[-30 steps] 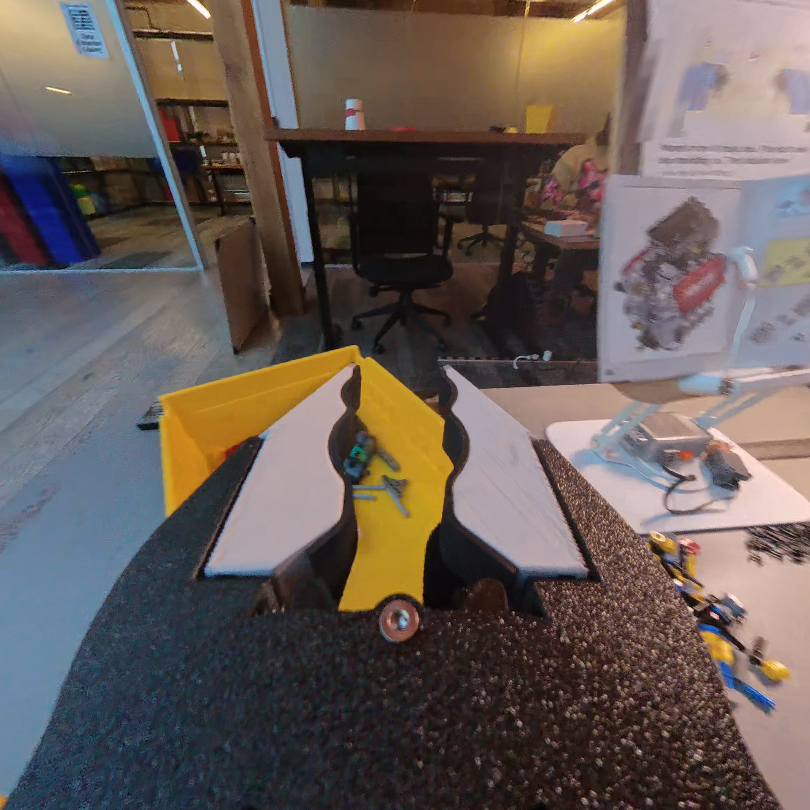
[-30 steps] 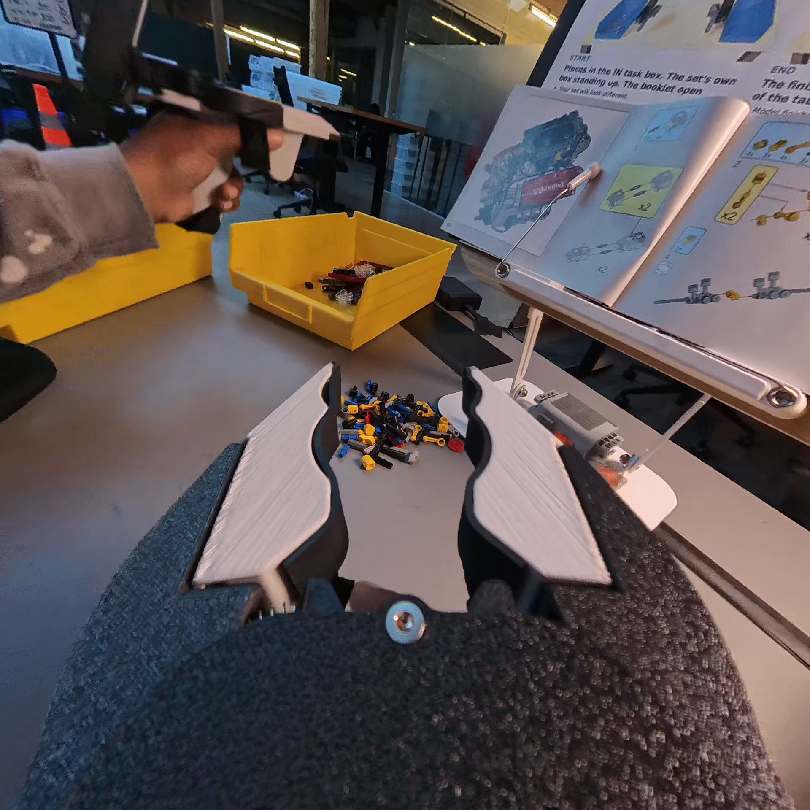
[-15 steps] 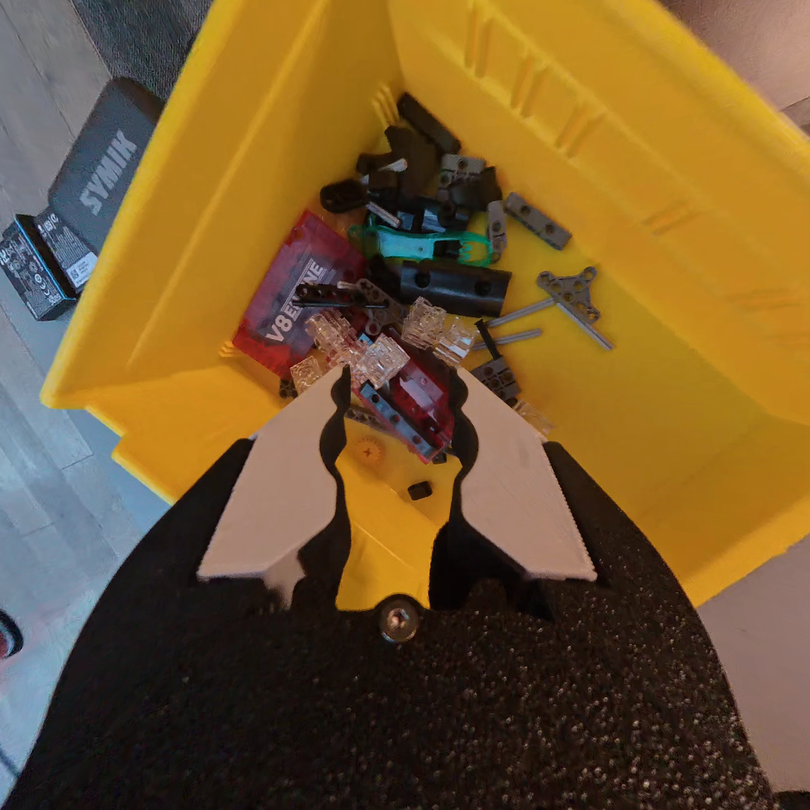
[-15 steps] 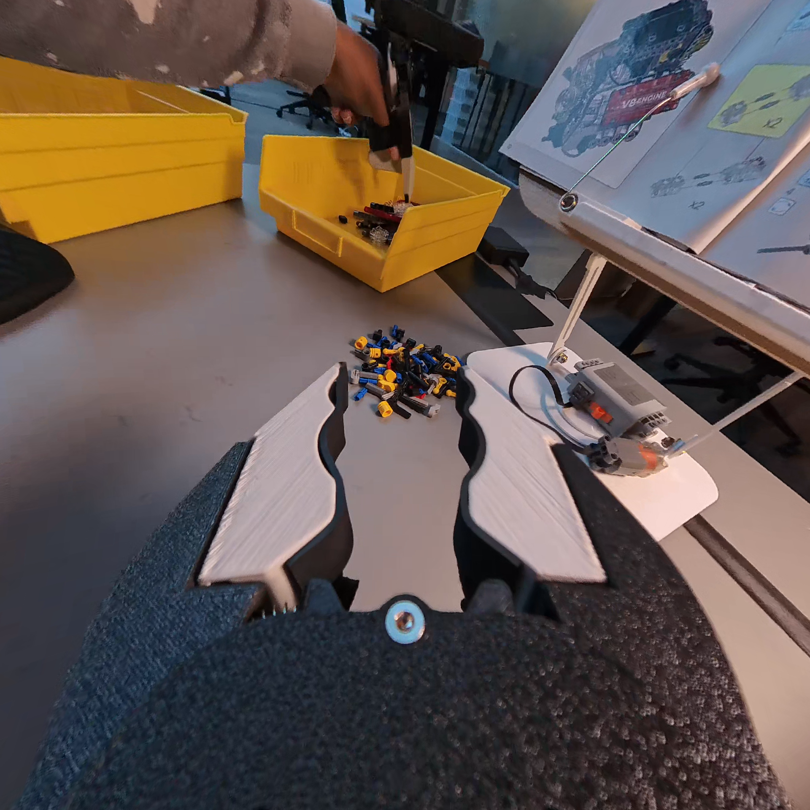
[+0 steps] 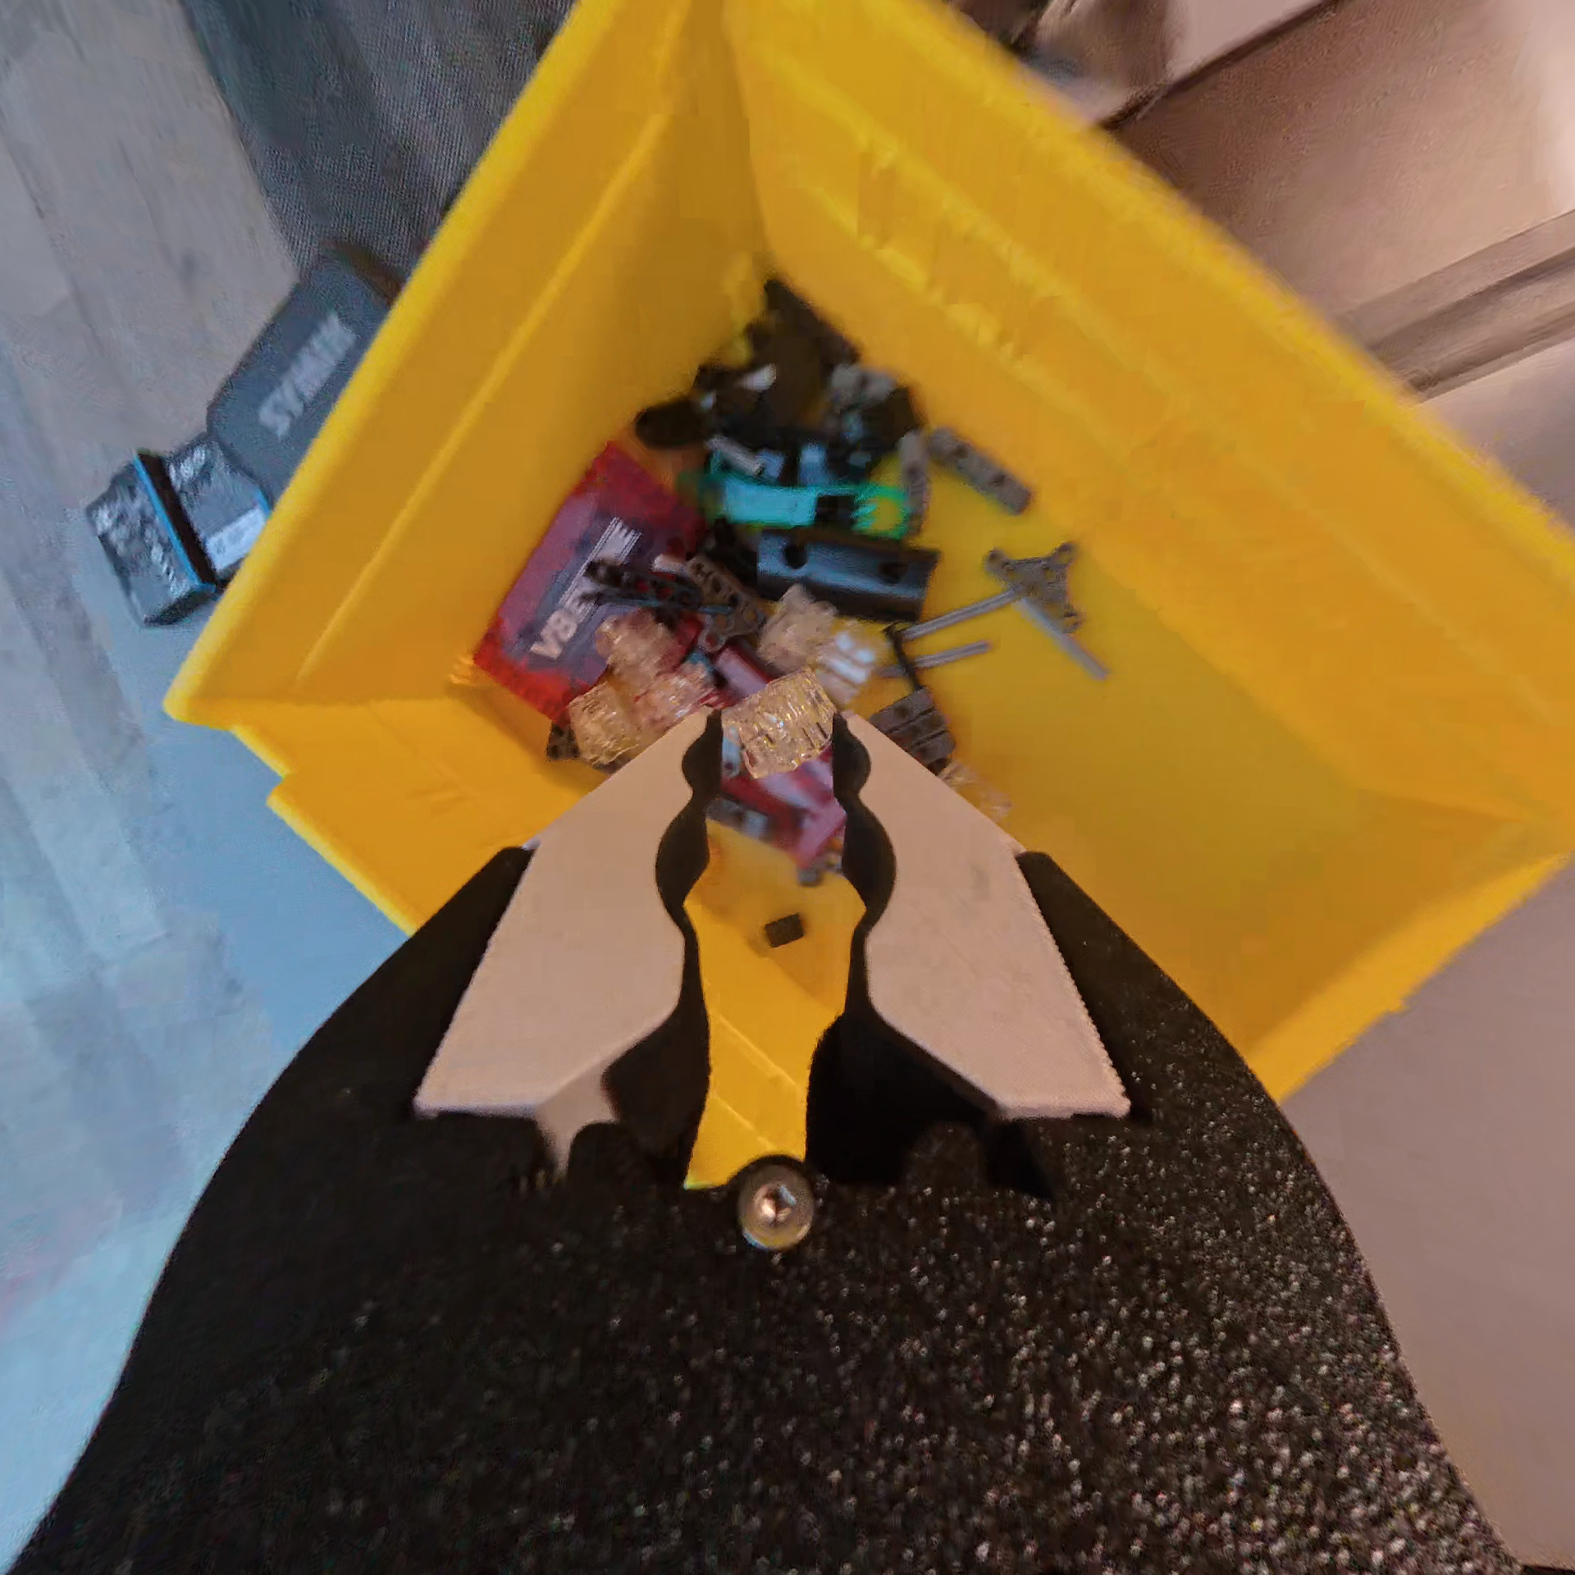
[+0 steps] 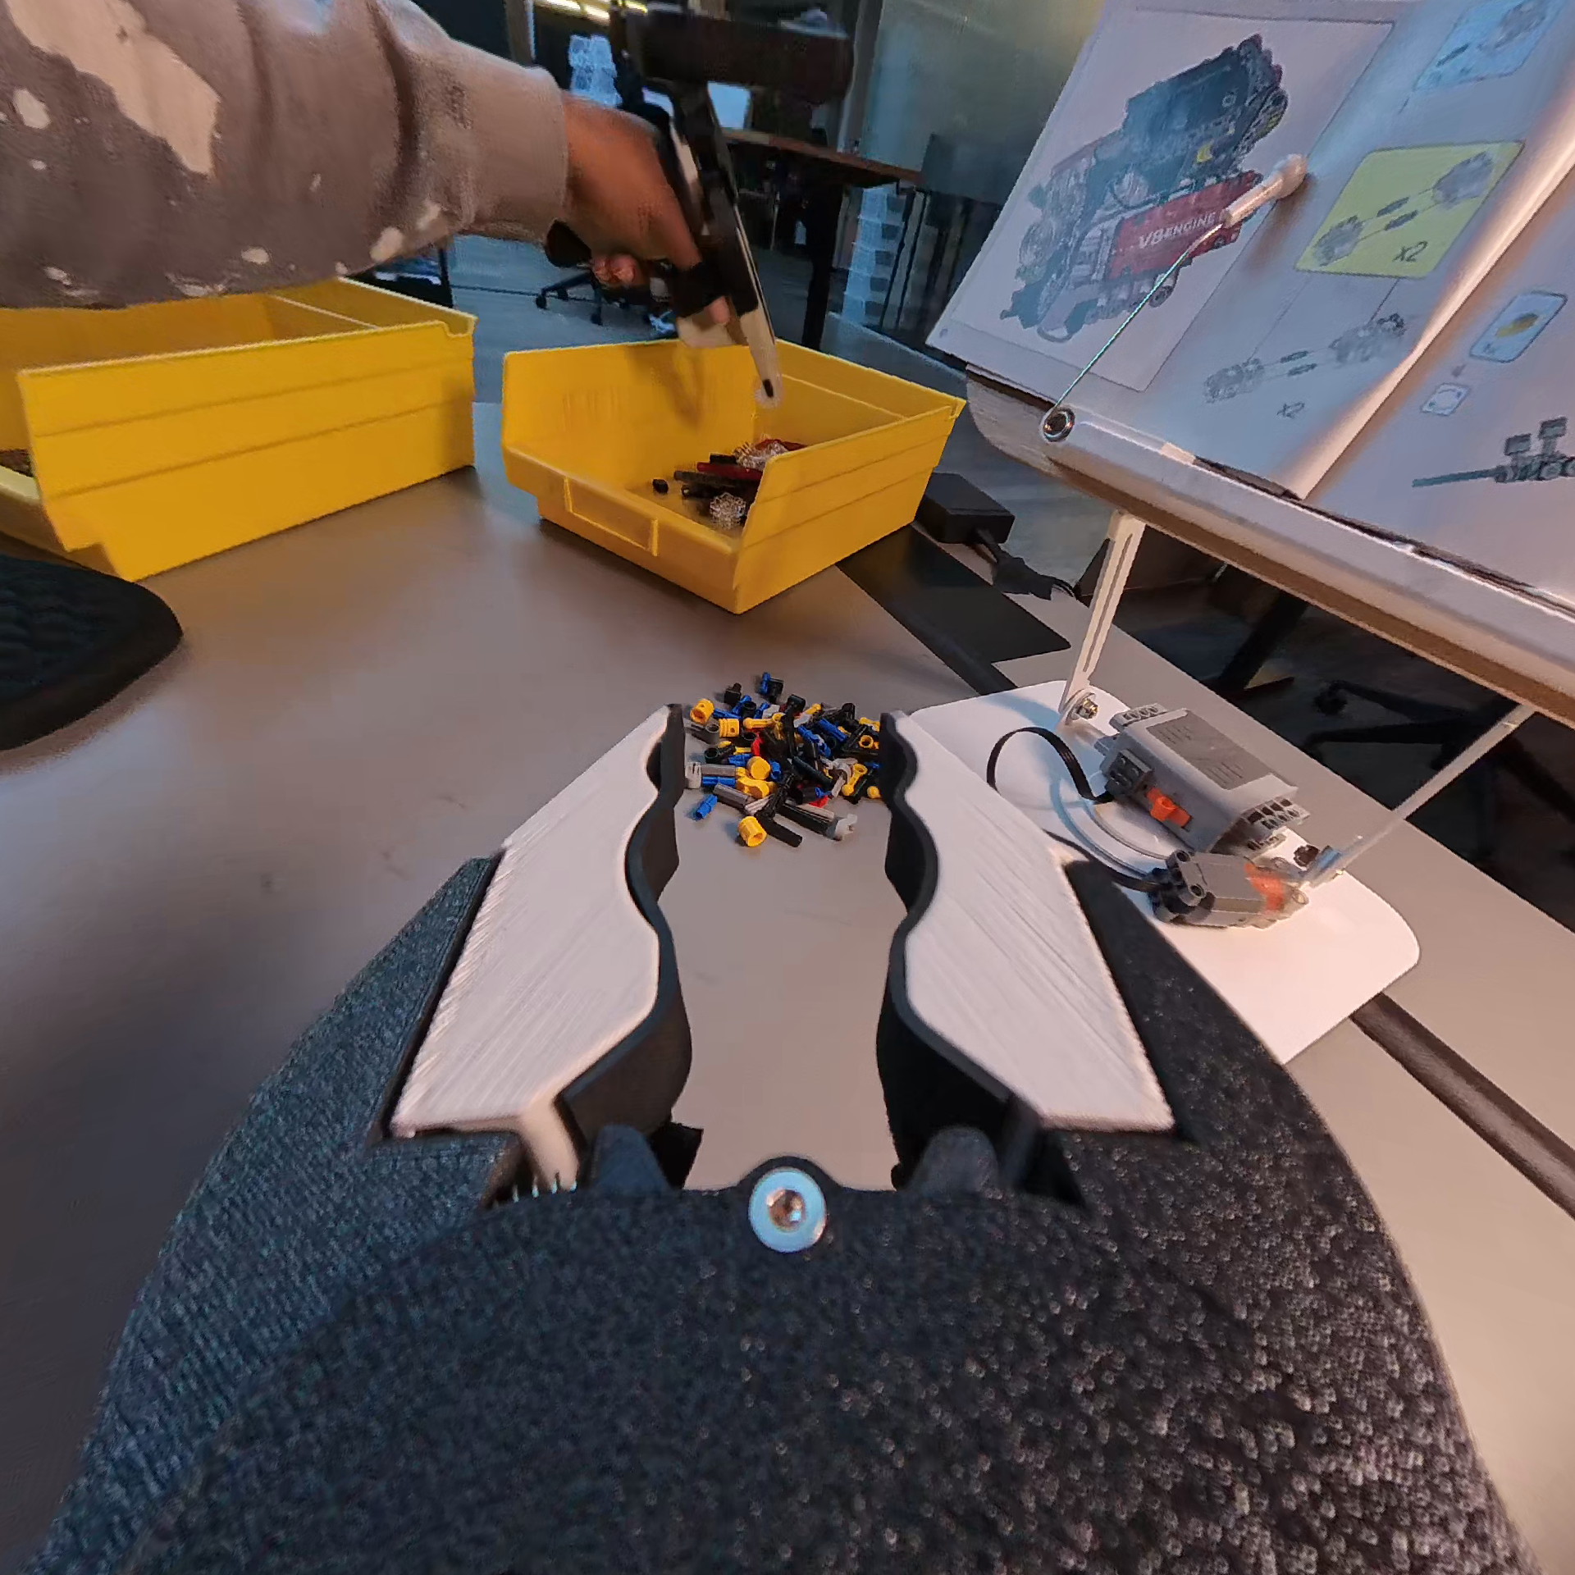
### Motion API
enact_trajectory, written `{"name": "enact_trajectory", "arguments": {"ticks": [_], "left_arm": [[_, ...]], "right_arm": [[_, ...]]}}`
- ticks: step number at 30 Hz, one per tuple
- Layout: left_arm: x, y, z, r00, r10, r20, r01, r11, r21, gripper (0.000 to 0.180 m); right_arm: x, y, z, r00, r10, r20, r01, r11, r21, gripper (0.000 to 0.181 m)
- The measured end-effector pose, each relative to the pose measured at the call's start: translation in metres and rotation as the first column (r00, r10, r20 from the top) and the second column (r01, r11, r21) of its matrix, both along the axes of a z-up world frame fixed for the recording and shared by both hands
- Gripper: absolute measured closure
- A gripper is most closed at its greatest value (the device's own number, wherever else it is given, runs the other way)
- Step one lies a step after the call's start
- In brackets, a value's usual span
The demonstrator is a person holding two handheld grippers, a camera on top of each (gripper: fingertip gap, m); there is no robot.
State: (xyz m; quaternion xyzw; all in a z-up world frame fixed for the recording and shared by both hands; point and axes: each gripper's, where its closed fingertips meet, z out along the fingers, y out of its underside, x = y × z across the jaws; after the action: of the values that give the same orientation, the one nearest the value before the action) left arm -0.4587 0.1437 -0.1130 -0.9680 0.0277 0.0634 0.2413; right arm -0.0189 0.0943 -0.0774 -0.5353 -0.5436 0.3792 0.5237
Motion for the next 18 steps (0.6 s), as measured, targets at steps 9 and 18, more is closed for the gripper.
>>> {"name": "enact_trajectory", "arguments": {"ticks": [9,18], "left_arm": [[0.284,-0.081,0.161,0.535,-0.761,0.367,0.239,0.552,0.799,0.157],[0.434,-0.147,0.115,0.000,-0.859,0.512,0.152,0.506,0.849,0.157]], "right_arm": [[-0.011,-0.035,0.034,0.997,0.049,-0.067,-0.038,0.987,0.155,0.130],[-0.006,-0.097,0.061,0.977,0.210,-0.040,-0.188,0.933,0.305,0.133]]}}
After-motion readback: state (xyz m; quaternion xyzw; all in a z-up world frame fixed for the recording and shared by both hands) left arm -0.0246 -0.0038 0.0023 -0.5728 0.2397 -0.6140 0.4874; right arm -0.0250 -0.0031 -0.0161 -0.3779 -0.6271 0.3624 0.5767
